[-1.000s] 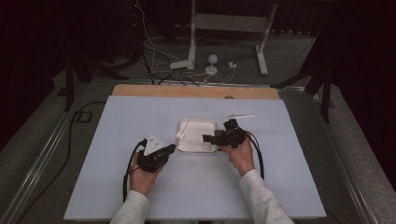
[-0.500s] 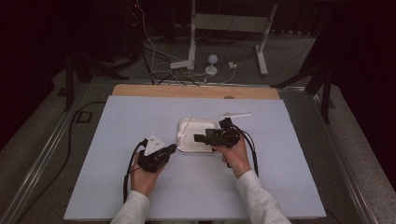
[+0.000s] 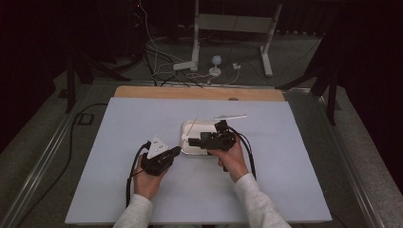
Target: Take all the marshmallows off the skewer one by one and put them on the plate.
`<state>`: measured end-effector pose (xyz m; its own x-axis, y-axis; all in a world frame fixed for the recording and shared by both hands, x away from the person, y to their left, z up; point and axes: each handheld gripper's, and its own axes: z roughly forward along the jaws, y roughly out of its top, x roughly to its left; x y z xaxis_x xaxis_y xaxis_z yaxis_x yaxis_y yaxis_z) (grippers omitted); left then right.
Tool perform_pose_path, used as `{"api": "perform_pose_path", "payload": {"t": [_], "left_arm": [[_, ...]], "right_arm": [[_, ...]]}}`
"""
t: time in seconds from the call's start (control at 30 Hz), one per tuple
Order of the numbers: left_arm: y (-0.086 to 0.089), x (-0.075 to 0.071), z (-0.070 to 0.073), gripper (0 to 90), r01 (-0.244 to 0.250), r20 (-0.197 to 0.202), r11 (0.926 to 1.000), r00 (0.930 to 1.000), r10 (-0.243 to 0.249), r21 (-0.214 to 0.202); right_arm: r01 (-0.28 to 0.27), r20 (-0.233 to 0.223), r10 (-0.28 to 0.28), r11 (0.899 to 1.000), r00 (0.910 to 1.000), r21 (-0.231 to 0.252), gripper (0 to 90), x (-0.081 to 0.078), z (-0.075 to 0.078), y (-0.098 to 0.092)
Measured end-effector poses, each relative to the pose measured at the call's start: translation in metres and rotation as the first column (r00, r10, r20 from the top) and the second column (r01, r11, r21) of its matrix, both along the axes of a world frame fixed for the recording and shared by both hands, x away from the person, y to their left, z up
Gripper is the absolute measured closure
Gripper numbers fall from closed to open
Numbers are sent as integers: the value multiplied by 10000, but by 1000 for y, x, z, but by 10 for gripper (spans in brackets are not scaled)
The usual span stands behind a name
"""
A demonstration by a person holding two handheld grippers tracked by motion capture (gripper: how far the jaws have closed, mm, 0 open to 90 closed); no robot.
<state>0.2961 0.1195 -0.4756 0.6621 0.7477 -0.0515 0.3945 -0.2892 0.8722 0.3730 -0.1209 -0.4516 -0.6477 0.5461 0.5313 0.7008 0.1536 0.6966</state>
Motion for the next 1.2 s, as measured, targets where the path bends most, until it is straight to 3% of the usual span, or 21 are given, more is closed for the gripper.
{"api": "perform_pose_path", "payload": {"t": [0.33, 0.67, 0.9, 1.07, 1.2], "left_arm": [[-2, -2, 3, 900, 116, 117, 9998, 9999, -114, -186], [-4, -3, 3, 900, 192, 192, 9991, 9996, -185, -368], [-6, -4, 3, 900, 336, 233, 9988, 9992, -328, -346], [-6, -4, 3, 900, 354, 238, 9989, 9991, -346, -311], [-6, -4, 3, 900, 414, 271, 9988, 9988, -407, -266]], "right_arm": [[-382, -254, 388, 9989, 9989, 254, 177, 0, -3, 9], [-595, -572, 646, 9944, 9963, 873, 430, 1, -4, 9], [-736, -782, 811, 9928, 9936, 950, 515, 1, -8, 13], [-616, -967, 717, 9927, 9927, 1039, 720, 1, -8, 14], [-542, -803, 618, 9941, 9949, 935, 757, -1, -5, 13]]}}
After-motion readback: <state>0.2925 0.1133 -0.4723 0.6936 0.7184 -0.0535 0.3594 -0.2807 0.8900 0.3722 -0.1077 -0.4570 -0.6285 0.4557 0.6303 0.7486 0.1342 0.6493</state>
